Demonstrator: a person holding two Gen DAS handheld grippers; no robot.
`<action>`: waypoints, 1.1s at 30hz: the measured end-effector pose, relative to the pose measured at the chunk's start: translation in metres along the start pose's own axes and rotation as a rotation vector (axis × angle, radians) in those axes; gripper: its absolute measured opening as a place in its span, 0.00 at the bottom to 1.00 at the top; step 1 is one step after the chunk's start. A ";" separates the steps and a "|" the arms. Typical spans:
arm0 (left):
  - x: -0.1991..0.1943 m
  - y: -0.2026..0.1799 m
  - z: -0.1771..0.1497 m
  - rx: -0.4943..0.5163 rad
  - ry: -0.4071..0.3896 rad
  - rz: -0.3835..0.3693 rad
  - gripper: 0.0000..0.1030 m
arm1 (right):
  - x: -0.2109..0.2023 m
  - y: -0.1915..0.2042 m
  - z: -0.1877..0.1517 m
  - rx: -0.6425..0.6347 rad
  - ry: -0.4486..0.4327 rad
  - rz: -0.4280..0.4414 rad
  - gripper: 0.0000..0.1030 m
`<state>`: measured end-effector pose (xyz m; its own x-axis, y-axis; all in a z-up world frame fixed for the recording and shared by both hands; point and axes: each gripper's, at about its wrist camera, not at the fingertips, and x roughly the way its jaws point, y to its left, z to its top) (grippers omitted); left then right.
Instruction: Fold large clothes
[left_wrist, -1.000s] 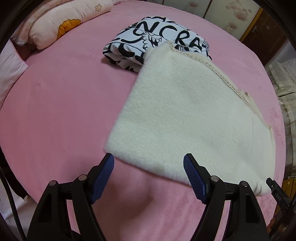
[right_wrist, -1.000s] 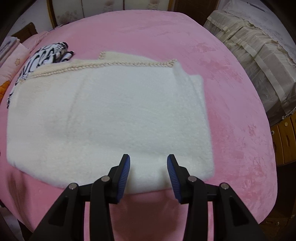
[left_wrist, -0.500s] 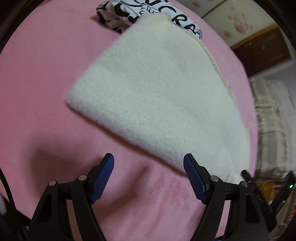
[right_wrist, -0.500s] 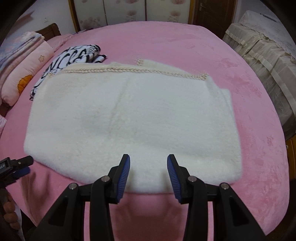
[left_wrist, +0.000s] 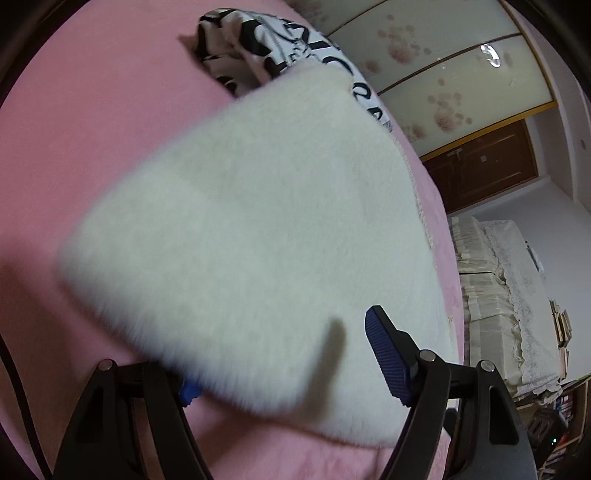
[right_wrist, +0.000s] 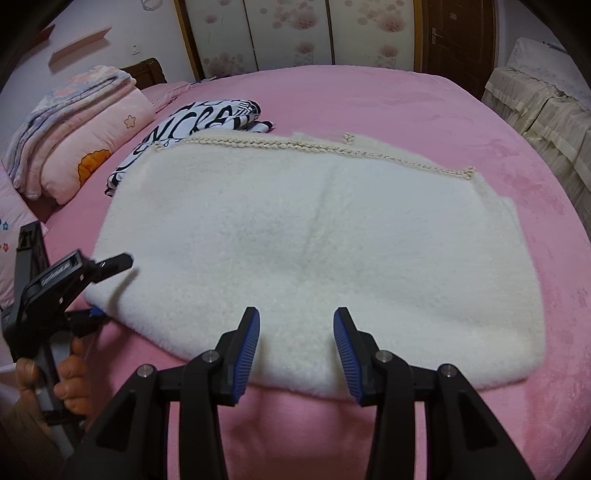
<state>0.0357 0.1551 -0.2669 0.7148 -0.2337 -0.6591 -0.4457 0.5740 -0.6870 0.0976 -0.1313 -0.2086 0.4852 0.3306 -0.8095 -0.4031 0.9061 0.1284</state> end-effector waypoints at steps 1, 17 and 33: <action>0.004 -0.003 0.004 0.014 -0.010 -0.005 0.73 | 0.001 0.001 0.000 -0.001 -0.005 0.002 0.40; -0.025 -0.063 0.014 0.210 -0.143 0.150 0.16 | 0.038 0.034 0.055 -0.081 -0.086 -0.103 0.06; -0.040 -0.234 -0.032 0.785 -0.279 0.114 0.14 | 0.084 -0.014 0.062 0.136 0.089 0.225 0.00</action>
<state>0.0943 0.0044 -0.0895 0.8413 0.0018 -0.5406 -0.0923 0.9858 -0.1404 0.1924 -0.1001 -0.2426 0.3226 0.5086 -0.7983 -0.3823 0.8416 0.3816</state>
